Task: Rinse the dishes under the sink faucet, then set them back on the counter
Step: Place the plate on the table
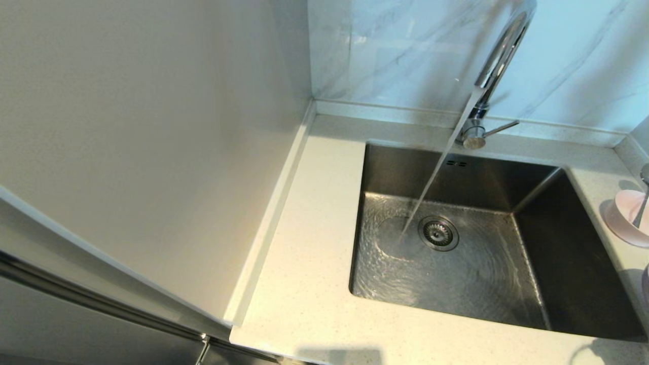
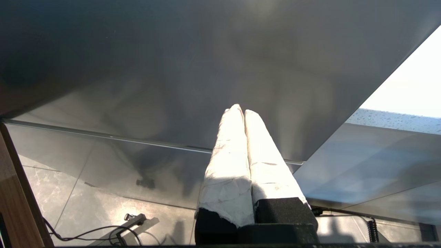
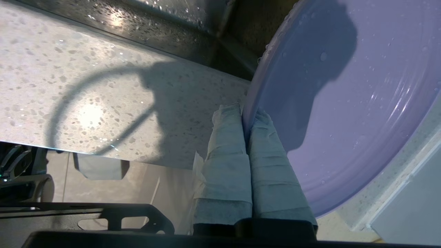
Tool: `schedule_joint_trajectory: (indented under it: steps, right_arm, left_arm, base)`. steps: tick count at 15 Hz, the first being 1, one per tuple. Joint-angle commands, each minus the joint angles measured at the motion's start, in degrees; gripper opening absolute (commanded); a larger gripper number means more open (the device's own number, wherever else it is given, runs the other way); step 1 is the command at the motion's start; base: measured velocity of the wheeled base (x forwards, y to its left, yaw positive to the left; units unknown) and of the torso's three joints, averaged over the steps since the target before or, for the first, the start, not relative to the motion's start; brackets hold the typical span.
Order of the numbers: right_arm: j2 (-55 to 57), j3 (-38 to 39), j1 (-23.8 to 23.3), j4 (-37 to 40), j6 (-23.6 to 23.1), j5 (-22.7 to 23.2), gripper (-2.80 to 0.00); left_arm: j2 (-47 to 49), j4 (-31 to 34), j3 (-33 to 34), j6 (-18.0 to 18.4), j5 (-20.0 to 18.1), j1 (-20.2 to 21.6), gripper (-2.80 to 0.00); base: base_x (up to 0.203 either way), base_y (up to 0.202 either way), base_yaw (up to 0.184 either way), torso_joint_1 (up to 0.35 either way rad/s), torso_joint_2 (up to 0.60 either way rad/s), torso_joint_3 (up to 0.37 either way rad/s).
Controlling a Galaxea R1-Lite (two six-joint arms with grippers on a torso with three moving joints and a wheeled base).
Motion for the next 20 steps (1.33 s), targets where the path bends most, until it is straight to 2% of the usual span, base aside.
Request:
schedule_joint_trajectory:
  steps: [1,4,8,20]
  right_arm:
    - [3.3,0.1,-2.0,0.1,-0.1,0.0,-2.8]
    - [4.9,-0.1,-2.7,-0.4,0.1,0.0,-2.8]
    - [6.8,1.2,-3.1,-6.1,0.8,-0.2,-2.8]
    - [7.8,2.4,-4.2,-6.5,0.8,-0.2,-2.8]
  left_arm:
    - [0.0,0.0,0.0,0.0,0.0,0.0,-2.8]
    - [0.0,0.0,0.0,0.0,0.0,0.0,-2.8]
    - [0.0,0.0,0.0,0.0,0.0,0.0,-2.8]
    - [0.0,0.0,0.0,0.0,0.0,0.0,-2.8]
  base:
    - [0.0,0.0,0.0,0.0,0.0,0.0]
    - [0.0,0.0,0.0,0.0,0.0,0.0]
    - [0.0,0.0,0.0,0.0,0.0,0.0]
    - [0.0,0.0,0.0,0.0,0.0,0.0]
